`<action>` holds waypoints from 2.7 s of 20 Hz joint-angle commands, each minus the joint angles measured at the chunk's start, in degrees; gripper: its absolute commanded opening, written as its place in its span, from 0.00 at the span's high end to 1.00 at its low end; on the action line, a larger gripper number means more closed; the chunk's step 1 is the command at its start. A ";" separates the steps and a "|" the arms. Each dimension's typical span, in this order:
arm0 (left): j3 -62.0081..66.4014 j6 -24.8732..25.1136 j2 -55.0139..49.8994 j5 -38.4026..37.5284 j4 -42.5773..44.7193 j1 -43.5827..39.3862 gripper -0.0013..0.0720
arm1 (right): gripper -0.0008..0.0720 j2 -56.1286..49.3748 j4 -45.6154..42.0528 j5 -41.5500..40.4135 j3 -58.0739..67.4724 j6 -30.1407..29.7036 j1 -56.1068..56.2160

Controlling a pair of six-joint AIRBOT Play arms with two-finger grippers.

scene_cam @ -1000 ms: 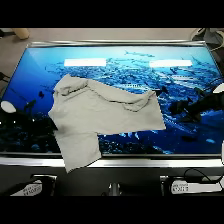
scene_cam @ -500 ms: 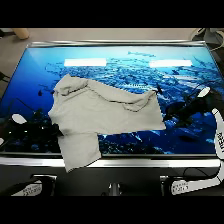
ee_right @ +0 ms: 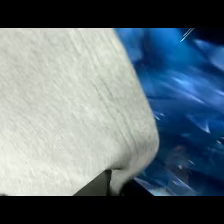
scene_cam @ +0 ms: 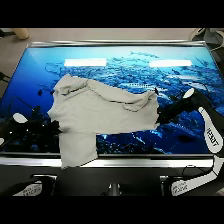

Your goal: Fold the shirts.

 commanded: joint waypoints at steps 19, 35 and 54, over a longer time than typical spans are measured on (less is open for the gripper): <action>71.28 1.49 30.03 3.45 8.92 0.00 0.95 | 0.95 60.81 -17.73 -13.49 30.49 3.65 1.79; 41.05 1.99 -19.08 0.96 7.93 -6.49 0.94 | 0.95 -1.64 -14.29 -10.29 23.41 4.02 1.84; 41.70 5.95 -28.81 -14.36 9.94 -6.80 0.94 | 0.94 -10.19 -10.71 1.88 23.34 1.68 1.84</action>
